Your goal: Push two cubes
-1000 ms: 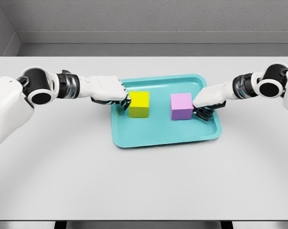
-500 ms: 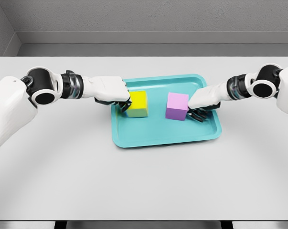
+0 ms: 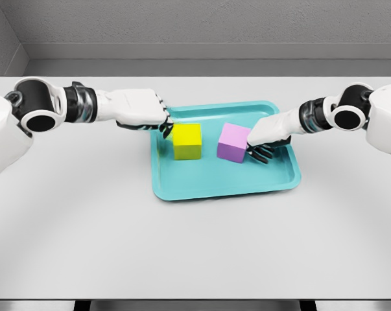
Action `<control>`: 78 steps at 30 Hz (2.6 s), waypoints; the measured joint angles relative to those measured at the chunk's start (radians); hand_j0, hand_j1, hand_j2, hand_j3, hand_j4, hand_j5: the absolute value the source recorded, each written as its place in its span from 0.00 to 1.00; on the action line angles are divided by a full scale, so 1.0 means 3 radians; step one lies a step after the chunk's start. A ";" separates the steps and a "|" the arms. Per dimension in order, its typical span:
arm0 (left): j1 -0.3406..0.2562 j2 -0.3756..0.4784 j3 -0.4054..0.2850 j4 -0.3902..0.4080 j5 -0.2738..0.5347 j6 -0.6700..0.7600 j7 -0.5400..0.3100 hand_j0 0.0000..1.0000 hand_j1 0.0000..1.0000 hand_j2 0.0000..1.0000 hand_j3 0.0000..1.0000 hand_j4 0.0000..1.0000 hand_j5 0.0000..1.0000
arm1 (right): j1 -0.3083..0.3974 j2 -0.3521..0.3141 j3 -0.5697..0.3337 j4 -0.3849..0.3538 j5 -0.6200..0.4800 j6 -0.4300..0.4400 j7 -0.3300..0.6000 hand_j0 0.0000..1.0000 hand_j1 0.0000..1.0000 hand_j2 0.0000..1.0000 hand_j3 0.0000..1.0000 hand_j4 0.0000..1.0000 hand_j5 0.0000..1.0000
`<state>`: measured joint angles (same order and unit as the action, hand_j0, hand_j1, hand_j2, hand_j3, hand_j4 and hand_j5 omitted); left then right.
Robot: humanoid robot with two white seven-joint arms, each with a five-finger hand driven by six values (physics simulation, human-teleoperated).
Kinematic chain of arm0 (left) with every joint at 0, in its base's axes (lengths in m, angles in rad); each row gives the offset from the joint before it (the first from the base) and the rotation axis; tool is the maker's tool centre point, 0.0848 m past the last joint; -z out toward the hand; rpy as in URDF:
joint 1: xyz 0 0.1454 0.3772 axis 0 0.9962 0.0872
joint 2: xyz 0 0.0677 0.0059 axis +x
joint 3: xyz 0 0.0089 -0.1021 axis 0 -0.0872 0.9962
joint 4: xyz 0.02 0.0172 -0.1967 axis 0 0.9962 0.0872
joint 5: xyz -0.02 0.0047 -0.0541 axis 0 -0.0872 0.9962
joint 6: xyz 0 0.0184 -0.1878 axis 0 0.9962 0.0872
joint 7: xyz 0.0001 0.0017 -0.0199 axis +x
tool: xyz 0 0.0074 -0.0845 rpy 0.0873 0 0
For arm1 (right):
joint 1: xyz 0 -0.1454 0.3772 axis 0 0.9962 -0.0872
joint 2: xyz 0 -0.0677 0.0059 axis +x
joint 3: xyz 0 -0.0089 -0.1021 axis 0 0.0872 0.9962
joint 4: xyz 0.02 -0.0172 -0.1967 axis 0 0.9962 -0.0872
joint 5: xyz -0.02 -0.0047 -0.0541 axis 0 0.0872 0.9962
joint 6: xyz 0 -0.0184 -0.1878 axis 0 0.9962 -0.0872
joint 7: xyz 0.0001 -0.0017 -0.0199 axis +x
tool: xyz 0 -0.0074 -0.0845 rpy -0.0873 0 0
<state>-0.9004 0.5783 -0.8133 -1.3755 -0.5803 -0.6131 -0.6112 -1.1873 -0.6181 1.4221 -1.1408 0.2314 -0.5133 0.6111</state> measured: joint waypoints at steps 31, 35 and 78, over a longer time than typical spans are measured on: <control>-0.0005 -0.0112 -0.0048 0.0246 -0.0647 0.0000 0.0000 0.47 0.47 0.47 0.47 0.47 0.47 | -0.0010 0.0320 0.0058 0.0732 -0.0011 -0.0003 -0.0001 0.13 0.13 0.13 0.13 0.13 0.13; -0.0005 -0.0132 -0.0049 0.0266 -0.0648 0.0000 0.0000 0.47 0.47 0.47 0.47 0.47 0.47 | -0.0010 0.0386 0.0057 0.0836 -0.0009 -0.0004 -0.0001 0.13 0.13 0.13 0.13 0.13 0.13; 0.0005 -0.0310 -0.0122 0.0355 -0.0650 0.0000 0.0000 0.42 0.42 0.42 0.42 0.42 0.42 | -0.0056 0.0254 0.0058 0.0677 0.0026 -0.0188 -0.0001 0.14 0.14 0.14 0.14 0.14 0.14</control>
<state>-0.8989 0.4851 -0.8498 -1.2690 -0.7754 -0.6131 -0.6112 -1.2042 -0.5418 1.4394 -0.9377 0.2393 -0.5699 0.6108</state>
